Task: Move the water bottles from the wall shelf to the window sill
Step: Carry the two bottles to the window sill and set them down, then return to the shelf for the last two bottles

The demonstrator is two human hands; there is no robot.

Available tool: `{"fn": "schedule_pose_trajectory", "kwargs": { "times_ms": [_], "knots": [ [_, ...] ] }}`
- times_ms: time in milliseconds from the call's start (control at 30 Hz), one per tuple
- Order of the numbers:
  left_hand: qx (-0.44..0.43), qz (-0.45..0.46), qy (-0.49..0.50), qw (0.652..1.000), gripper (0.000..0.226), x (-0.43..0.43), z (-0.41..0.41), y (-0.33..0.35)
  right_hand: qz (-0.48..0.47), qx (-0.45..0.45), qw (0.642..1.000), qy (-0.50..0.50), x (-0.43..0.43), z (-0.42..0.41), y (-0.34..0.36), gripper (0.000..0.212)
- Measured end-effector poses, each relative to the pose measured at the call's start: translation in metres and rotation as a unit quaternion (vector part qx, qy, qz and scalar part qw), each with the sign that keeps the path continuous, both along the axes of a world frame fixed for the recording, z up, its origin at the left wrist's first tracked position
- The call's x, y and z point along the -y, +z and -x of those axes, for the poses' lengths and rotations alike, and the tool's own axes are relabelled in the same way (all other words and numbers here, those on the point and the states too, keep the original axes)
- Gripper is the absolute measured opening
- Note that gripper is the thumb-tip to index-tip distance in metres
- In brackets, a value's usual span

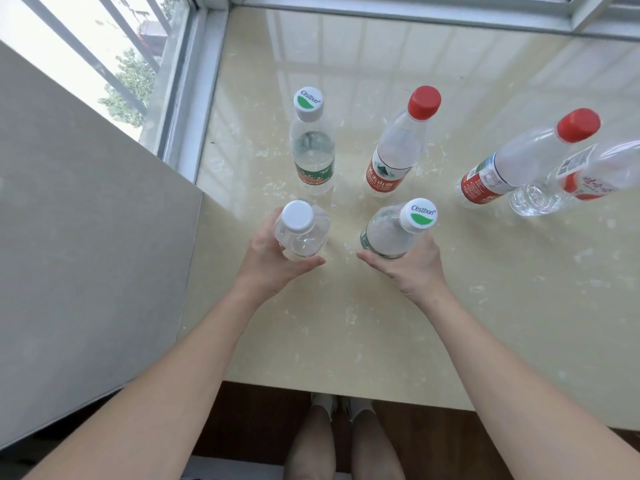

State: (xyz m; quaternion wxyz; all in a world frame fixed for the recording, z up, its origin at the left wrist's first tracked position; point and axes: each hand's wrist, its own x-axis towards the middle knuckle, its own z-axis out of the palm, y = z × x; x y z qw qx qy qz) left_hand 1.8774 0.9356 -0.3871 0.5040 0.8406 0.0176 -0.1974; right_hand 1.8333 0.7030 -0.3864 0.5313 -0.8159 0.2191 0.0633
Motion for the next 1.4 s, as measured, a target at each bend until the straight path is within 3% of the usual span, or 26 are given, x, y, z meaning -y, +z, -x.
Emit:
{"fn": "schedule_pose_trajectory", "kwargs": {
  "times_ms": [200, 300, 400, 500, 600, 800, 933, 1167, 1400],
  "knots": [
    [-0.025, -0.043, -0.002, 0.999, 0.076, -0.004, 0.004, 0.003, 0.020, -0.039, 0.998, 0.040, 0.009, 0.003, 0.000, 0.077],
    [-0.027, -0.109, -0.044, 0.993, 0.086, -0.015, 0.004, 0.021, 0.111, -0.060, 0.989, 0.082, 0.020, 0.010, 0.017, 0.082],
    [-0.012, -0.207, -0.129, 0.970, 0.092, -0.026, 0.000, 0.051, 0.228, -0.072, 0.957, 0.162, 0.035, 0.015, 0.050, 0.085],
    [0.028, -0.314, -0.143, 0.938, 0.085, -0.030, -0.005, 0.098, 0.293, -0.062, 0.933, 0.198, 0.045, 0.015, 0.094, 0.077],
    [0.098, -0.380, -0.124, 0.911, 0.073, -0.025, -0.009, 0.158, 0.347, 0.012, 0.917, 0.197, 0.047, 0.010, 0.146, 0.059],
    [0.271, -0.369, -0.107, 0.883, 0.061, 0.005, -0.016, 0.265, 0.439, 0.143, 0.873, 0.155, 0.044, -0.012, 0.252, 0.043],
    [0.344, -0.362, -0.112, 0.859, 0.058, 0.032, -0.012, 0.328, 0.443, 0.174, 0.869, 0.139, 0.038, -0.016, 0.317, 0.045],
    [0.409, -0.376, -0.118, 0.823, 0.063, 0.065, -0.003, 0.390, 0.488, 0.224, 0.837, 0.103, 0.038, -0.006, 0.378, 0.048],
    [0.432, -0.366, -0.126, 0.814, 0.063, 0.099, 0.010, 0.404, 0.497, 0.204, 0.840, 0.076, 0.062, 0.015, 0.394, 0.051]
  ]
}}
